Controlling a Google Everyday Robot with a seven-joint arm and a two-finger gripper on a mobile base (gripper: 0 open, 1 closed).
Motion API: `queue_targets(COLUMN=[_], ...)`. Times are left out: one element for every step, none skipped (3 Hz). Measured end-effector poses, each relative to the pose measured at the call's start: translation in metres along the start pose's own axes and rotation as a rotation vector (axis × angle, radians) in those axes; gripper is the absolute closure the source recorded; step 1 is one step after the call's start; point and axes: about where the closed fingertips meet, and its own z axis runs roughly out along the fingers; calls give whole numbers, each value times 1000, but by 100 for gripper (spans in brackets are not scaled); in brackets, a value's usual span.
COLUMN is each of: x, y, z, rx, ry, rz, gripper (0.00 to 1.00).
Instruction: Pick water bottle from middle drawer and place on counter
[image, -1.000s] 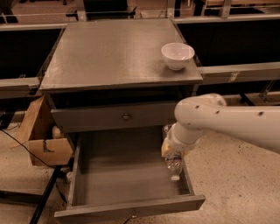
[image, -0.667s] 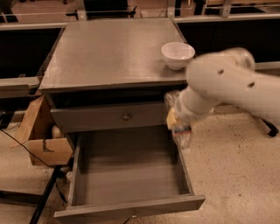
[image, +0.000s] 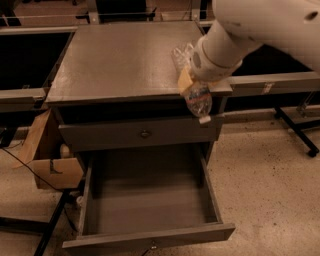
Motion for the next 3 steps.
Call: queue_targets(x=[-66,-132,-164], y=[14,43,62], z=[8,56,101], rx=[-81,-195,-259], ry=[-68,-83,-51], rz=[-47,-99,-123], gripper=[100,98,74])
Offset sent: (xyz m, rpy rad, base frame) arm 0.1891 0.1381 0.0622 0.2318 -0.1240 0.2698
